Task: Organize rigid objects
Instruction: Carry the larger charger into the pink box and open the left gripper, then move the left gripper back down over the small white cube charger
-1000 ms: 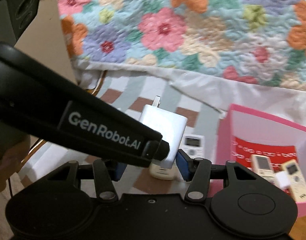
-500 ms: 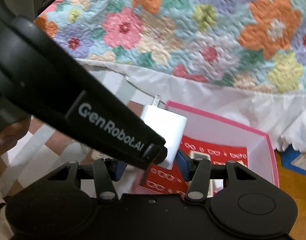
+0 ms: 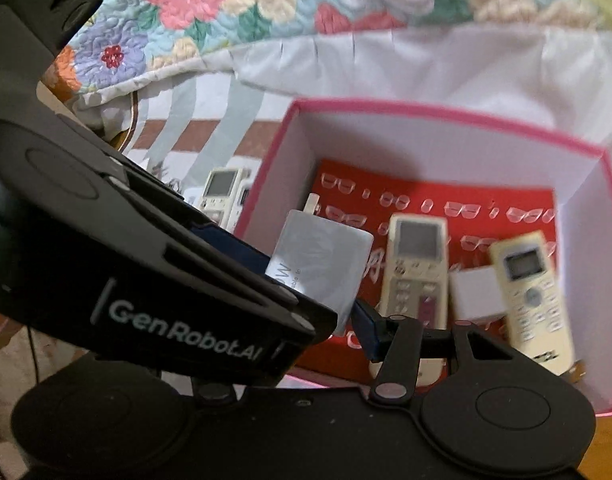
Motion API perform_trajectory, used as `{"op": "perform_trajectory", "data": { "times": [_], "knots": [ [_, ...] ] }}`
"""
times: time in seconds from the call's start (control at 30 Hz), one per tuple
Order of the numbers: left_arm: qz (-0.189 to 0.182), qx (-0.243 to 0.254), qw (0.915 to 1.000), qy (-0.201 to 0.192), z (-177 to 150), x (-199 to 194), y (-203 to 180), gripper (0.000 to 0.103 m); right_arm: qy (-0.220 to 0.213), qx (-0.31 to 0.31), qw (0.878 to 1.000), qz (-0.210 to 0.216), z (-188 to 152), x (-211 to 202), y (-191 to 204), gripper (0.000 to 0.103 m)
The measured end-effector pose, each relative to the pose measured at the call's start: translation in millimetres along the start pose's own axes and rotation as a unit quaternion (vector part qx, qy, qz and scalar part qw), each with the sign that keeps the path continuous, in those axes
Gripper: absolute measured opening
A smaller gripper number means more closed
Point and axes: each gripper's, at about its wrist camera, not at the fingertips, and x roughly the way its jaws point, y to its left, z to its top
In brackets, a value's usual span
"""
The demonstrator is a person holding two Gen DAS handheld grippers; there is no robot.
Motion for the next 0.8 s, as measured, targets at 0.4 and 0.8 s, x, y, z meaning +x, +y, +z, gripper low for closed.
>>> {"op": "perform_trajectory", "data": {
  "times": [0.4, 0.8],
  "knots": [
    [-0.015, -0.041, 0.999, 0.0, -7, 23, 8, 0.047, 0.047, 0.029, 0.998, 0.002, -14, 17, -14, 0.06],
    [-0.018, 0.047, 0.9915, -0.12, -57, -72, 31, 0.048, -0.051, -0.093, 0.993, -0.058, -27, -52, 44, 0.061]
  ]
}}
